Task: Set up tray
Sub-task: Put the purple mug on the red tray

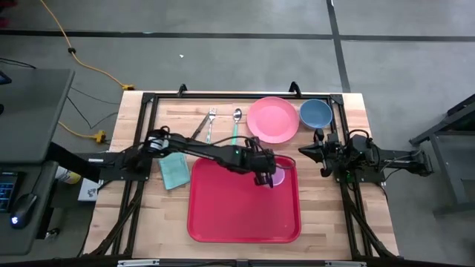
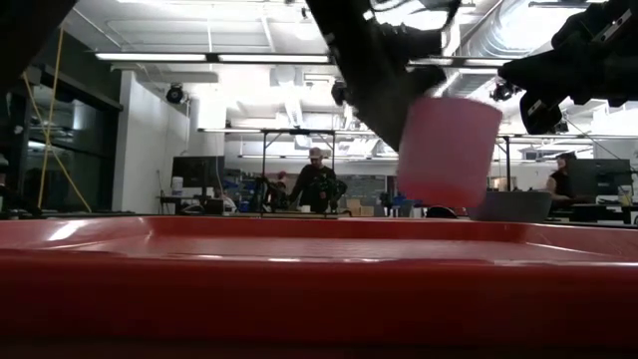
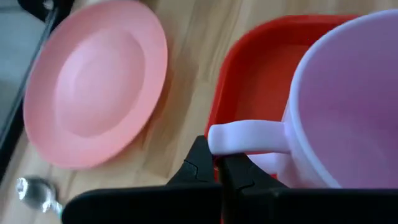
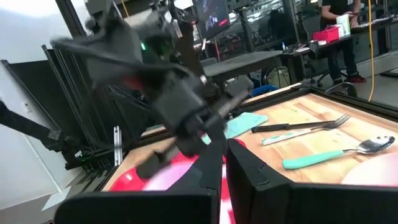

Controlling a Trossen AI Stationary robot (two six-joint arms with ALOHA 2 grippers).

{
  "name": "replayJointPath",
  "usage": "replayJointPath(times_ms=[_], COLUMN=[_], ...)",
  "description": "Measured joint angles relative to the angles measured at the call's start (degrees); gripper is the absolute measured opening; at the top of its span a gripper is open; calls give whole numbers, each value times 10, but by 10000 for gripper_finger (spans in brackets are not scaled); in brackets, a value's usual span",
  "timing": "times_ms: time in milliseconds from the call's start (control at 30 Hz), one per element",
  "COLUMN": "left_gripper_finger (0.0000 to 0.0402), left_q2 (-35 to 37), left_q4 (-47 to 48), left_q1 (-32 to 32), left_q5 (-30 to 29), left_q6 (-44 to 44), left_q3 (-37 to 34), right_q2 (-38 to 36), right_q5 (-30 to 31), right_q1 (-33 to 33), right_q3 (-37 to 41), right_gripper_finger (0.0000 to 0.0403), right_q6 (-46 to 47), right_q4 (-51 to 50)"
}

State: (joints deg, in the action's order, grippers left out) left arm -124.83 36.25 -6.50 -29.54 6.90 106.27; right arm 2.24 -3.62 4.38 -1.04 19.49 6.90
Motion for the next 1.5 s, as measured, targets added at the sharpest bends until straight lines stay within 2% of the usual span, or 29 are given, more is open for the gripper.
replayJointPath(times_ms=[233, 433, 567, 767, 1500], left_gripper_finger=[16, 16, 16, 16, 16], left_q2=[-15, -15, -20, -28, -62], left_q4=[-57, -106, -113, -131, -151], left_q1=[5, 24, 39, 50, 48], left_q5=[-31, -17, -17, 17, 31], left_q6=[-41, -51, -12, 82, 99], left_q3=[0, 0, -3, -20, -22], right_q2=[7, 12, 11, 11, 11], right_q5=[0, -1, -1, -1, 0], right_q1=[0, 0, 0, 0, 0], right_q3=[0, 0, 0, 0, 0], right_gripper_finger=[0, 0, 0, 0, 0], right_q6=[10, 15, 11, 5, -4], right_q4=[3, 4, 11, 11, 11])
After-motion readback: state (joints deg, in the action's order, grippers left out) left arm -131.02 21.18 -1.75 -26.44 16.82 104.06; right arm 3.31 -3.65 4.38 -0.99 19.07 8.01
